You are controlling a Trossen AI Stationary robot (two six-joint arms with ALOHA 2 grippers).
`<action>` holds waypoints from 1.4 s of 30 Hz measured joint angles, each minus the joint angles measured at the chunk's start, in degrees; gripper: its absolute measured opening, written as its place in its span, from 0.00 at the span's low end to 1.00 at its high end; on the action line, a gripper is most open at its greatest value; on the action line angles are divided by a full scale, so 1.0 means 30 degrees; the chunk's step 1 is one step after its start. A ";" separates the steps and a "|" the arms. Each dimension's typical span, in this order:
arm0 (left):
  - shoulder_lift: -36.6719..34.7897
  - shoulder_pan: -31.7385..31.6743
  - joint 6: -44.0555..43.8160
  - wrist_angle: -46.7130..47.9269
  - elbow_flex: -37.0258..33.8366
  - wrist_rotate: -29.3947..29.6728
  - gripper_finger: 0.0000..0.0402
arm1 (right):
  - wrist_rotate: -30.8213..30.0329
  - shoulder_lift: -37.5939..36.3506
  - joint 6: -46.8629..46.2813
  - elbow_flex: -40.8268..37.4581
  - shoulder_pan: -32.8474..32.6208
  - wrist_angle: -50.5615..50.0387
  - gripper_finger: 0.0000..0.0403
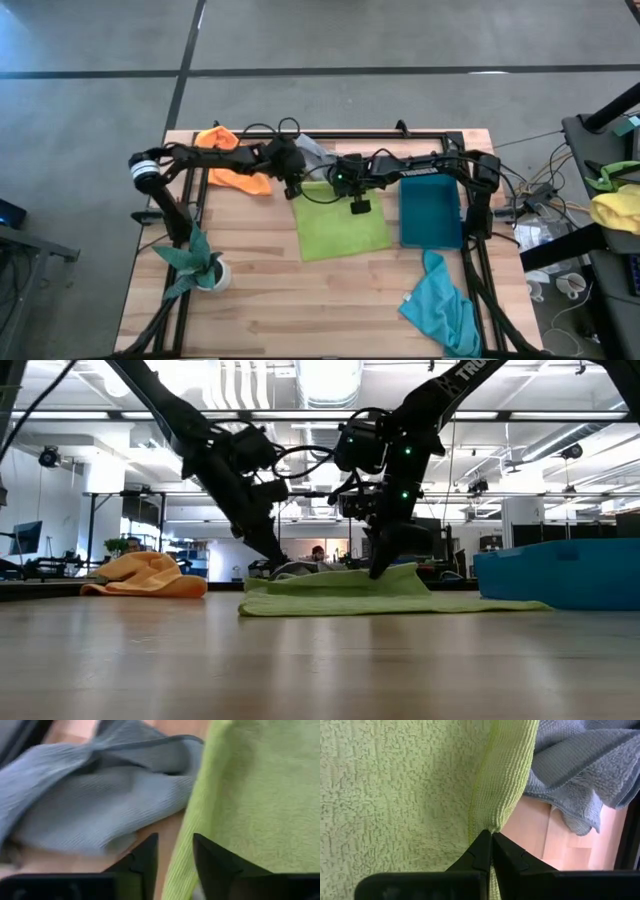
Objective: Roll microfiber towels into tight, uniform cylinder then place into a basket
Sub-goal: Roll the green towel
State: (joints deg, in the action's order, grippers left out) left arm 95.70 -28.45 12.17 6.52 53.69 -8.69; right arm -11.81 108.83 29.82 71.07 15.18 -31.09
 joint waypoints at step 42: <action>0.3206 -0.0773 0.2580 0.2638 0.2486 -0.4262 0.22 | 0.0372 -0.0217 0.0889 -0.0015 0.0975 -0.0437 0.02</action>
State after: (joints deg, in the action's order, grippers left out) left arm 105.32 -30.77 19.91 14.43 61.14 -21.47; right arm -10.70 108.18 32.49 71.02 18.11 -32.40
